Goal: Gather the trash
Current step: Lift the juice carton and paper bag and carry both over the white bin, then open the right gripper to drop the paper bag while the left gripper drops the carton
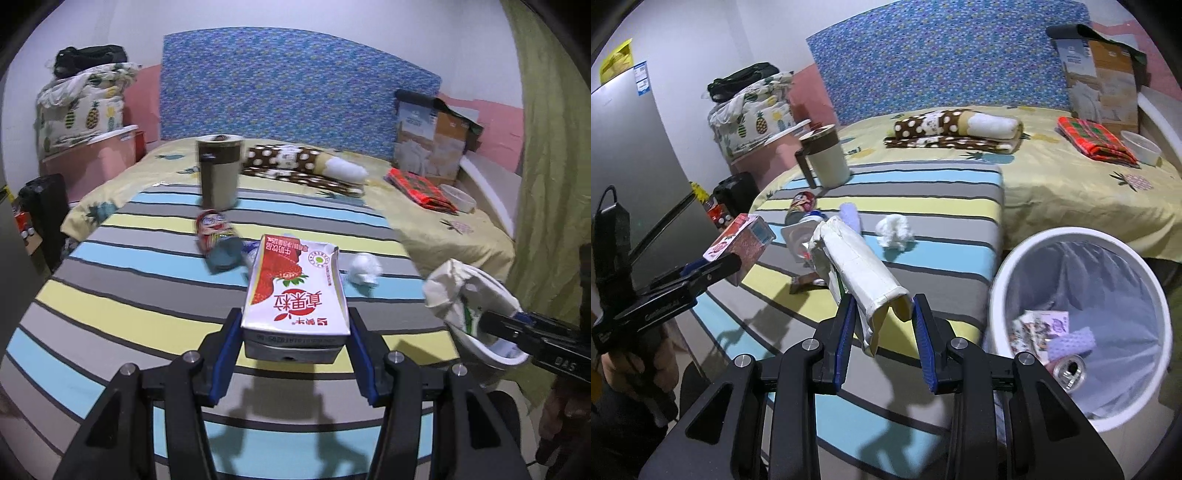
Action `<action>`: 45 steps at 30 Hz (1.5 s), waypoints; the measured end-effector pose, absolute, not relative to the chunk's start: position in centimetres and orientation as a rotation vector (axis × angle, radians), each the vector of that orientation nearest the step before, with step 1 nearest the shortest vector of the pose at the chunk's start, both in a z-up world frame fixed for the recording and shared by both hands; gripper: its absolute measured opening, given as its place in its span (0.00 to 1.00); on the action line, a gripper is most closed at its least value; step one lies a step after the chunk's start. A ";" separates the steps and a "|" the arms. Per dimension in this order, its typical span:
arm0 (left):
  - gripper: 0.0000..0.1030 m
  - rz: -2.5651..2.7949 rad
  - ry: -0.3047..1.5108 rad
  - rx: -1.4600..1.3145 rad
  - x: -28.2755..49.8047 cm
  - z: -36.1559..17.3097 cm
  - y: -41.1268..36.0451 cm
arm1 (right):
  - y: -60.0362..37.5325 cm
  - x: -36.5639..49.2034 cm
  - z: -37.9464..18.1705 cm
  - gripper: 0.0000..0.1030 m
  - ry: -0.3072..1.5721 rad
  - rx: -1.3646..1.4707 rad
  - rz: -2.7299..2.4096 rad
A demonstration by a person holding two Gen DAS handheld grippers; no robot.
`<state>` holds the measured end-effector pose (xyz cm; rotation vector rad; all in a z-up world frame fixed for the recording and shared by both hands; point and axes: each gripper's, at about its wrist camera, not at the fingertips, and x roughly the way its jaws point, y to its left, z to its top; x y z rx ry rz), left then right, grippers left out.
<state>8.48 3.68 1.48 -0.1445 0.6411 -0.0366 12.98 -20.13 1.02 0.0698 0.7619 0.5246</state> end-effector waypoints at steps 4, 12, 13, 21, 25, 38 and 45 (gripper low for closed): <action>0.55 -0.097 0.649 -0.136 8.8 1.5 1.3 | -21.9 12.5 1.0 0.33 0.759 0.087 0.484; 0.55 -0.229 0.673 -0.097 9.4 1.4 -4.2 | -26.0 11.8 0.8 0.33 0.754 0.129 0.376; 0.55 -0.246 0.676 -0.091 9.5 1.4 -5.0 | -26.5 11.8 0.7 0.33 0.754 0.135 0.364; 0.55 -0.347 0.694 -0.054 10.4 1.1 -9.5 | -30.6 11.6 0.1 0.33 0.758 0.181 0.245; 0.55 -0.382 0.703 -0.035 11.0 1.0 -11.6 | -32.4 11.5 -0.3 0.33 0.761 0.188 0.188; 0.55 -0.488 0.743 0.028 12.7 -0.3 -17.1 | -34.2 12.1 -1.8 0.37 0.818 0.193 0.138; 0.55 -0.519 0.768 0.049 13.6 -1.2 -18.8 | -34.9 12.1 -1.9 0.48 0.834 0.189 0.117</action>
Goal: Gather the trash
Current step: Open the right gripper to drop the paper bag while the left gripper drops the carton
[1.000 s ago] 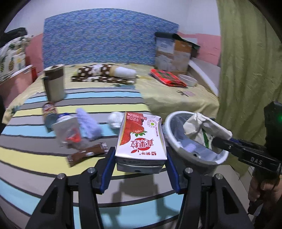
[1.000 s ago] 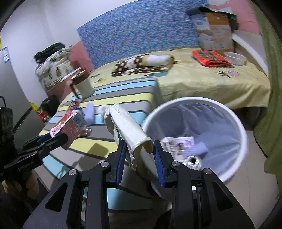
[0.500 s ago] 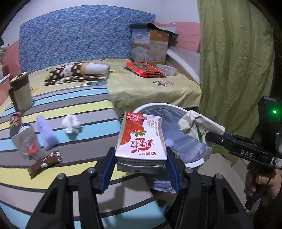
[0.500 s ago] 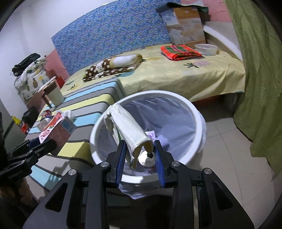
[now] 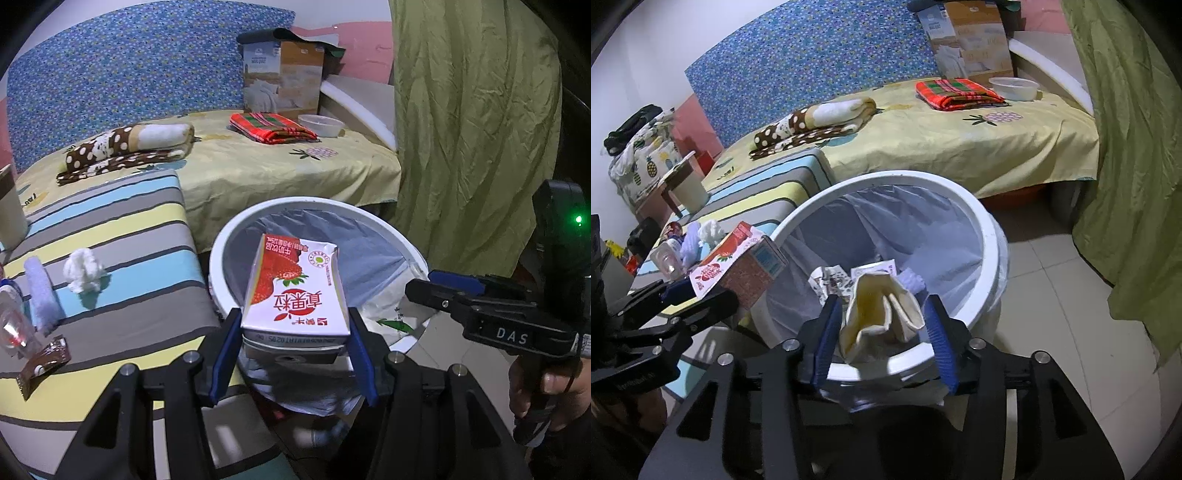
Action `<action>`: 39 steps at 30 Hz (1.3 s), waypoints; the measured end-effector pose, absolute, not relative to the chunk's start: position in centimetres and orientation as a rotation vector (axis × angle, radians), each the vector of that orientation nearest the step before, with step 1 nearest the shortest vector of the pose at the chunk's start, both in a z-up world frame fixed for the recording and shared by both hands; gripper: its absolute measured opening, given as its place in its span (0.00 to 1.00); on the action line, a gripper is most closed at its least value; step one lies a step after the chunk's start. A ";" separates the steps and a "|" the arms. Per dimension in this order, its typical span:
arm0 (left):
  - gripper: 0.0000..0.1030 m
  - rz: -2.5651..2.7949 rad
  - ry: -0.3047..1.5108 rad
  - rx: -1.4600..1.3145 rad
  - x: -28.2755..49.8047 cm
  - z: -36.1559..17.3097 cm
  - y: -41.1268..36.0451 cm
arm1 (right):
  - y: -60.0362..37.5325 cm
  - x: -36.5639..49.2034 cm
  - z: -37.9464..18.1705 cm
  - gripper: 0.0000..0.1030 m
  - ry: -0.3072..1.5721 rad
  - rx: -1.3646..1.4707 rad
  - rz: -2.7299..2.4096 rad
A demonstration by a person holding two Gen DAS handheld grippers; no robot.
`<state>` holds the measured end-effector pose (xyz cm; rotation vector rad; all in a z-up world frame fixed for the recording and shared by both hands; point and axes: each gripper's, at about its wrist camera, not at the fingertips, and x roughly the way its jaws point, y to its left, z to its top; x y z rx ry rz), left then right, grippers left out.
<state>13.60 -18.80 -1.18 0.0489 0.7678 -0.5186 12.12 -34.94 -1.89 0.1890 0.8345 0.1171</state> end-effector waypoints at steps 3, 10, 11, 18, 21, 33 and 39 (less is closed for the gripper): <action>0.55 -0.525 0.781 0.055 13.8 -1.7 -19.3 | -35.4 11.9 -1.7 0.48 0.823 0.200 0.112; 0.55 -0.546 0.808 0.066 14.1 -2.6 -20.6 | -36.0 11.8 -1.3 0.51 0.795 0.223 0.123; 0.55 -0.550 0.811 0.068 14.1 -2.7 -20.8 | -35.9 11.9 -1.3 0.52 0.792 0.224 0.126; 0.56 -0.575 0.822 0.080 14.2 -3.1 -21.4 | -35.8 11.8 -0.9 0.59 0.751 0.238 0.159; 0.56 -0.586 0.829 0.081 14.1 -3.2 -21.7 | -36.1 11.6 -0.7 0.59 0.738 0.247 0.148; 0.57 -0.639 0.823 0.057 13.8 -2.6 -22.0 | -36.8 11.1 -0.4 0.59 0.731 0.260 0.120; 0.57 -0.621 0.800 0.029 13.2 -1.5 -20.5 | -36.4 11.0 0.0 0.59 0.722 0.252 0.128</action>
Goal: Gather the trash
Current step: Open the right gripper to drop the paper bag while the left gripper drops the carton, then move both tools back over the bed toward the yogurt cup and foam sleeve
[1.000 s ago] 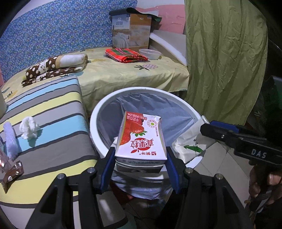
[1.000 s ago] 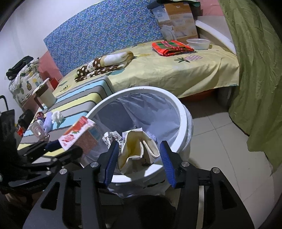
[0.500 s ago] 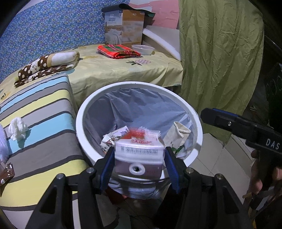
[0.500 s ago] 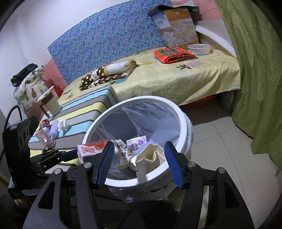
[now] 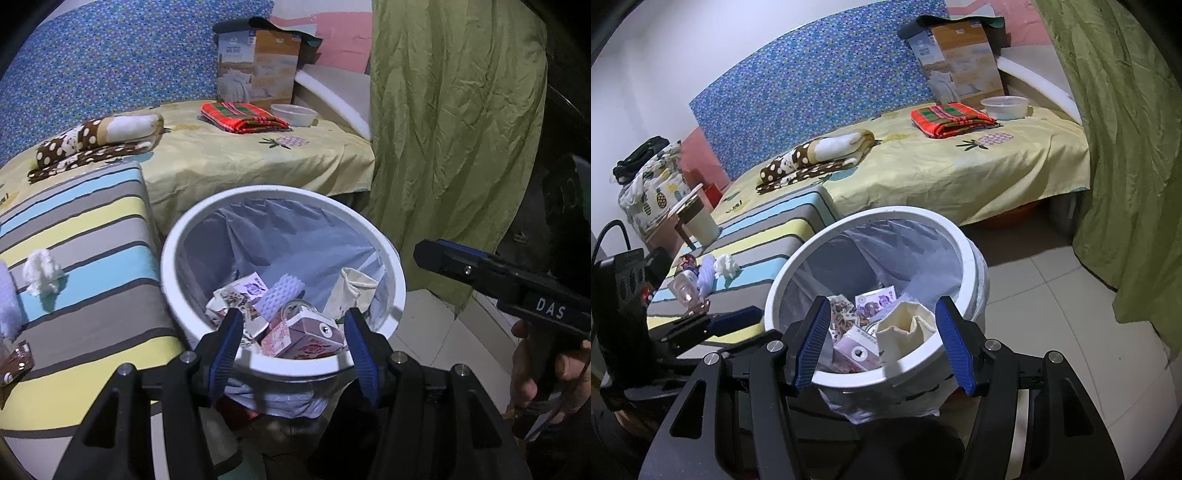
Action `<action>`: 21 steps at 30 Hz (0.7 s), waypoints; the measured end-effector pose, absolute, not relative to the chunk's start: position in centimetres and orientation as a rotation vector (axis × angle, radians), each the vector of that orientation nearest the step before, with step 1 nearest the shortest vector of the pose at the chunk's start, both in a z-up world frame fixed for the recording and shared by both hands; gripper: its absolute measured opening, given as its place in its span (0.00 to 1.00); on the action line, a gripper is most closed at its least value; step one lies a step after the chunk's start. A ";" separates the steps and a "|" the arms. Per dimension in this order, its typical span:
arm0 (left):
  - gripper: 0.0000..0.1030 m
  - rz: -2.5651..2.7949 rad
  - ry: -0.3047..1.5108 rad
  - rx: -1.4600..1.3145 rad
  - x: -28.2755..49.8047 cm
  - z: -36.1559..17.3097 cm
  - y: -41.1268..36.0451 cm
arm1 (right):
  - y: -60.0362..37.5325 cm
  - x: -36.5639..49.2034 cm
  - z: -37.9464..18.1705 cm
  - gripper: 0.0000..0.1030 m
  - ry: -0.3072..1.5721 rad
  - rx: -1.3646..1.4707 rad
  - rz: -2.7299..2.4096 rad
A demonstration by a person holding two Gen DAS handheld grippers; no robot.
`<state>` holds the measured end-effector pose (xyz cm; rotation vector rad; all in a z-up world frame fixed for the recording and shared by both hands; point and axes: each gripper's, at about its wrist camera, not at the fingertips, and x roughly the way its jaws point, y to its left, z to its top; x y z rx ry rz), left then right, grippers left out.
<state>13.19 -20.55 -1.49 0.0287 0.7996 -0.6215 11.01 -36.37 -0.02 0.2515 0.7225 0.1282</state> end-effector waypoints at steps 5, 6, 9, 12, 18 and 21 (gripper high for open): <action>0.57 -0.592 0.779 0.002 12.5 -0.8 -18.7 | -35.6 10.9 0.3 0.59 0.719 0.241 0.149; 0.57 -0.586 0.776 -0.001 12.4 -0.8 -18.4 | -35.3 10.8 0.4 0.59 0.718 0.236 0.157; 0.57 -0.561 0.765 -0.015 11.8 -0.5 -17.2 | -34.4 10.6 0.6 0.59 0.715 0.226 0.176; 0.57 -0.532 0.755 -0.030 11.4 -0.3 -15.8 | -33.1 10.5 0.7 0.59 0.715 0.214 0.214; 0.57 -0.460 0.735 -0.050 10.5 -0.1 -13.0 | -30.7 10.5 0.6 0.59 0.726 0.193 0.287; 0.57 -0.419 0.729 -0.068 10.1 -0.2 -11.3 | -29.7 10.8 0.5 0.59 0.733 0.184 0.312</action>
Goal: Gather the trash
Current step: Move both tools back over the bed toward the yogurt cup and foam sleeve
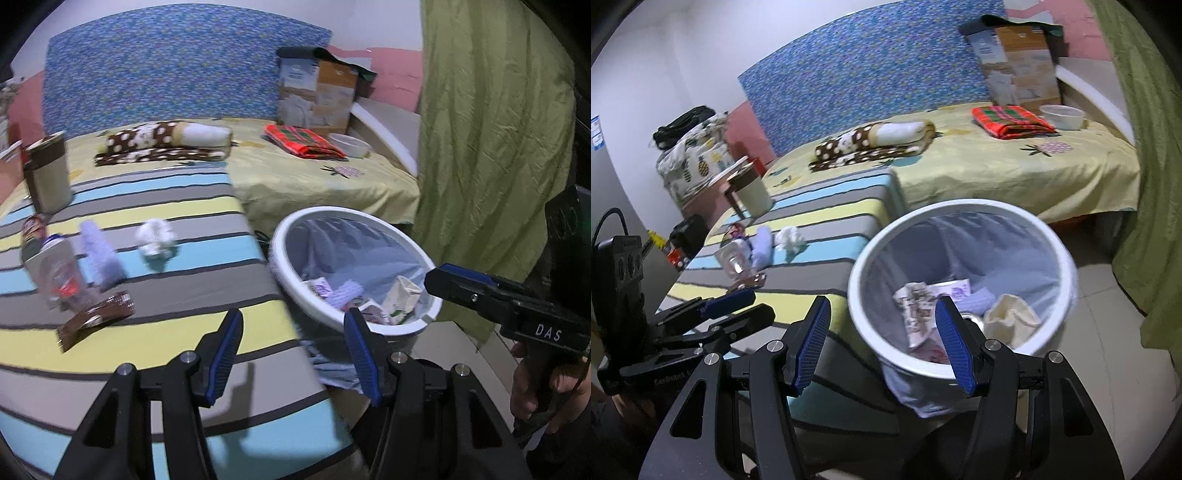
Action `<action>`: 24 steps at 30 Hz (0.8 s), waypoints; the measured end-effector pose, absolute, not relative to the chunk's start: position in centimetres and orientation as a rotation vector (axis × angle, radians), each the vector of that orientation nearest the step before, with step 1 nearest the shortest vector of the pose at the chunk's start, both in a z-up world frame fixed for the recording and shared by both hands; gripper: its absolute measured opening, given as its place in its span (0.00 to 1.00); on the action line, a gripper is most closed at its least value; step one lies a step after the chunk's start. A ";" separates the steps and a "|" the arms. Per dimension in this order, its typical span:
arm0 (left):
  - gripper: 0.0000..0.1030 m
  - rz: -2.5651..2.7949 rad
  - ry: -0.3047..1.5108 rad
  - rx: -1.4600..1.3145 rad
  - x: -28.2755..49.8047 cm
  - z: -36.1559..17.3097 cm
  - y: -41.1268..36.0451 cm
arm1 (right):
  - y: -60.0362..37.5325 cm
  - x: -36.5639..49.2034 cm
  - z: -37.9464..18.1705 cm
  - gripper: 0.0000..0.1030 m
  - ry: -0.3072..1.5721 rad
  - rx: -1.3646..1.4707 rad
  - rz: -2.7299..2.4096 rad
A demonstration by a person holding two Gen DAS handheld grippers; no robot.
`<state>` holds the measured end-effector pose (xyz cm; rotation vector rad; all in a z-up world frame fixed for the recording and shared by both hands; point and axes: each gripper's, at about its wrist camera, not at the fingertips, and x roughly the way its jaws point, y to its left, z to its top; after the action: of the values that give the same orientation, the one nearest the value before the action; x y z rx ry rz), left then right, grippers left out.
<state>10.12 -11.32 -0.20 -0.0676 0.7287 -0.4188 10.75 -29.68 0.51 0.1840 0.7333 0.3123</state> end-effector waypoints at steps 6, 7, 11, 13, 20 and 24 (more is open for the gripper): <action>0.57 -0.345 0.719 -0.095 9.4 -0.4 -8.1 | -27.7 10.7 0.5 0.59 0.744 0.169 0.358; 0.57 -0.334 0.716 -0.100 9.3 -0.4 -7.7 | -27.3 10.7 0.5 0.59 0.746 0.166 0.368; 0.57 -0.286 0.708 -0.113 9.0 -0.5 -5.9 | -25.9 10.8 0.4 0.59 0.755 0.149 0.404; 0.57 -0.266 0.707 -0.123 8.8 -0.7 -5.0 | -25.1 10.9 0.4 0.59 0.759 0.140 0.422; 0.57 -0.180 0.707 -0.162 8.7 -1.3 -1.4 | -23.1 11.3 0.1 0.59 0.771 0.113 0.471; 0.57 -0.142 0.708 -0.179 9.2 -1.6 0.6 | -22.1 11.7 0.0 0.59 0.778 0.100 0.490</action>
<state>9.23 0.61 -1.59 -0.1789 0.7075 -0.1424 11.73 -22.12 0.01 0.1002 0.7782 0.4901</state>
